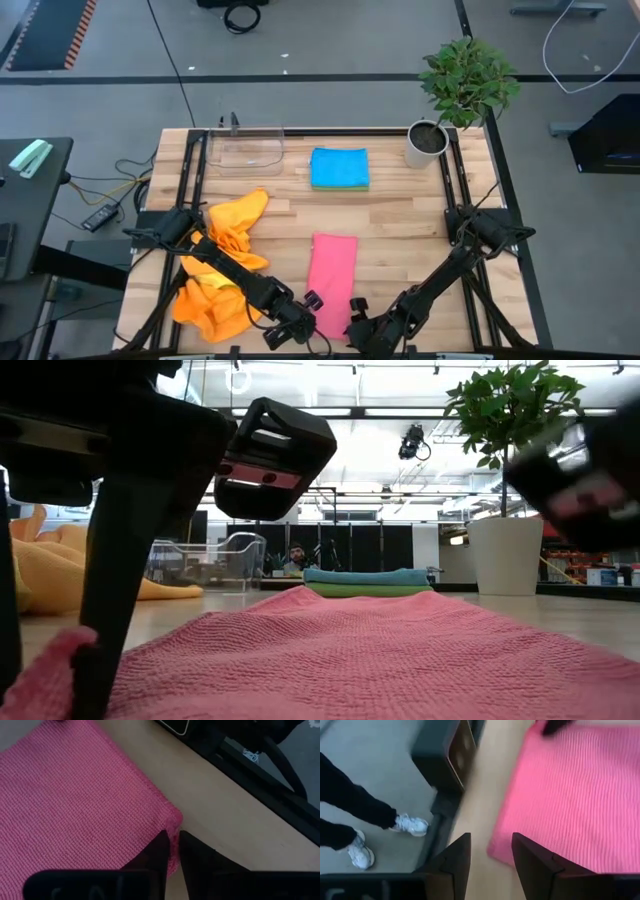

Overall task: Fold microfiber towels
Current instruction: Fold the pink towel

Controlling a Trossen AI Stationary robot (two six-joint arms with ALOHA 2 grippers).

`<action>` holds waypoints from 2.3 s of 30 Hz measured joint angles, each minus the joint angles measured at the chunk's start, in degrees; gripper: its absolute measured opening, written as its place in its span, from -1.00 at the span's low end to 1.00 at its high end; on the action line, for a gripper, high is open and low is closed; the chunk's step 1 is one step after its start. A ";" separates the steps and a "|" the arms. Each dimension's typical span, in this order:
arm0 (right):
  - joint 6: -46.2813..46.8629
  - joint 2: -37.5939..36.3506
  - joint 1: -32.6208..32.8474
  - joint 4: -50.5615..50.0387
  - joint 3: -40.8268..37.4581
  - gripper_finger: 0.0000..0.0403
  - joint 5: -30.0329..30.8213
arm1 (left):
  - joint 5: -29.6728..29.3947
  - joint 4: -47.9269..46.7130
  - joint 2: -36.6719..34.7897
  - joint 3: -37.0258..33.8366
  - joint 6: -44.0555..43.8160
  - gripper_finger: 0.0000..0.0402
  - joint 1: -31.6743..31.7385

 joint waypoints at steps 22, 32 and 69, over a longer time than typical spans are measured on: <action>13.66 -9.46 -1.32 -13.48 -2.55 -0.97 -4.83 | -1.33 3.61 -3.28 -0.56 -29.51 -0.96 1.88; 25.83 -29.61 -6.07 2.76 -22.05 -0.98 -8.52 | -2.24 13.09 -9.47 -0.44 -49.21 -0.97 0.86; 23.76 -27.32 -29.73 -0.72 -24.41 -0.97 -5.10 | -23.91 -13.70 -13.82 -5.46 -68.62 -0.95 9.64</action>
